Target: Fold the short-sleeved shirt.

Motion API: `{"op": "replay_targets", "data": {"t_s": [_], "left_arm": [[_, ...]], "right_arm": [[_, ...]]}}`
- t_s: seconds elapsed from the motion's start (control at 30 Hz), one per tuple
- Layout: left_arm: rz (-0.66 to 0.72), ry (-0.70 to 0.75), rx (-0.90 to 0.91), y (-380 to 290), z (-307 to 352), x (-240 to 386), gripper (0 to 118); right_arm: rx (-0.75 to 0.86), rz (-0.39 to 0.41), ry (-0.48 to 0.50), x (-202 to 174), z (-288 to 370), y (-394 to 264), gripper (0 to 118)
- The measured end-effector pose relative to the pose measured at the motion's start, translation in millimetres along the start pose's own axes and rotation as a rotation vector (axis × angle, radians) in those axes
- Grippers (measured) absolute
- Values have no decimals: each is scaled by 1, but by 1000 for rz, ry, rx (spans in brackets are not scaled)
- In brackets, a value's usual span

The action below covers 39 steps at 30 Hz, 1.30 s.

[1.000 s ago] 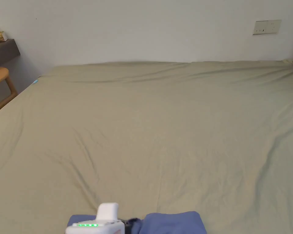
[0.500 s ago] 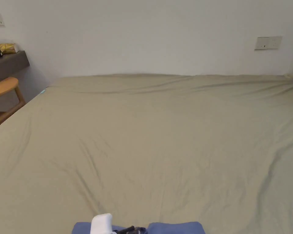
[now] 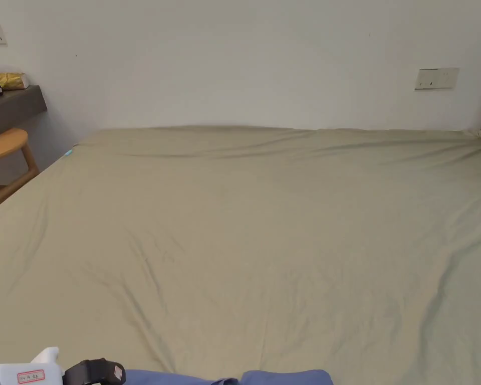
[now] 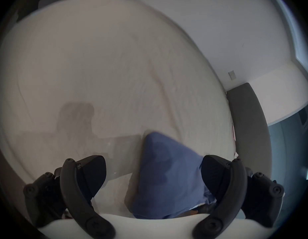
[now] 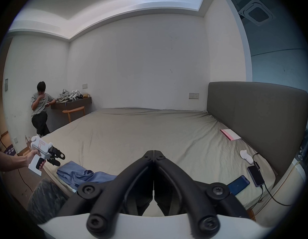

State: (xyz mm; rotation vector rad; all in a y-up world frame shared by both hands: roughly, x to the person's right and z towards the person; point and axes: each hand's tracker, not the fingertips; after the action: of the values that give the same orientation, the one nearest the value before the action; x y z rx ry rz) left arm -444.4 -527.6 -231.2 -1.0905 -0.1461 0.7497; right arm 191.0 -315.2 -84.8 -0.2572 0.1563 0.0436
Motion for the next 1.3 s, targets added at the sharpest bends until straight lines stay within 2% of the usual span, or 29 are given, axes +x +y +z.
{"op": "replay_targets", "data": {"t_s": [0.07,0.13,0.17,0.2,0.23,0.3,0.4,0.43,0.47,0.5,0.6,0.93,1.1,1.13,1.23,1.3], "left_arm": [[30,-53,-94,-7,-17,-11,111],[-3,-153,-46,-8,-17,-2,111],[35,-183,-95,-10,-23,-2,111],[111,-256,-204,-14,-33,-2,111],[125,-319,-272,-18,-41,3,111],[1,-225,-179,-19,-41,19,111],[-10,-206,-181,-20,-41,26,107],[-27,-166,-171,-18,-37,25,87],[-34,-127,-153,-17,-35,23,47],[-21,-118,-183,-17,-39,19,23],[17,-143,-180,-19,-40,10,23],[-65,5,-100,-3,-5,9,23],[-117,187,-18,11,37,6,23],[-148,250,16,13,47,10,23],[-355,436,64,10,71,45,23],[-358,503,67,10,78,61,23]], "right_arm": [[-4,23,-2,-1,0,0,1],[-10,34,-7,-3,-1,1,1],[-13,32,-10,-3,-2,1,1],[-16,14,-7,-2,-3,2,1],[-19,-28,13,-2,-5,2,1],[-18,-79,47,-2,-7,3,1],[-16,-55,38,-8,-10,2,1],[-19,-48,41,-10,-11,2,1],[-25,-48,46,-11,-12,2,1],[-36,-66,58,-11,-13,1,1],[-38,-139,74,-7,-14,0,1],[-34,-191,33,6,-10,2,1],[-24,-195,31,5,-11,3,1],[-23,-196,35,4,-11,3,1],[-22,-182,37,0,-14,3,1],[-22,-181,45,-2,-16,3,1]]}}
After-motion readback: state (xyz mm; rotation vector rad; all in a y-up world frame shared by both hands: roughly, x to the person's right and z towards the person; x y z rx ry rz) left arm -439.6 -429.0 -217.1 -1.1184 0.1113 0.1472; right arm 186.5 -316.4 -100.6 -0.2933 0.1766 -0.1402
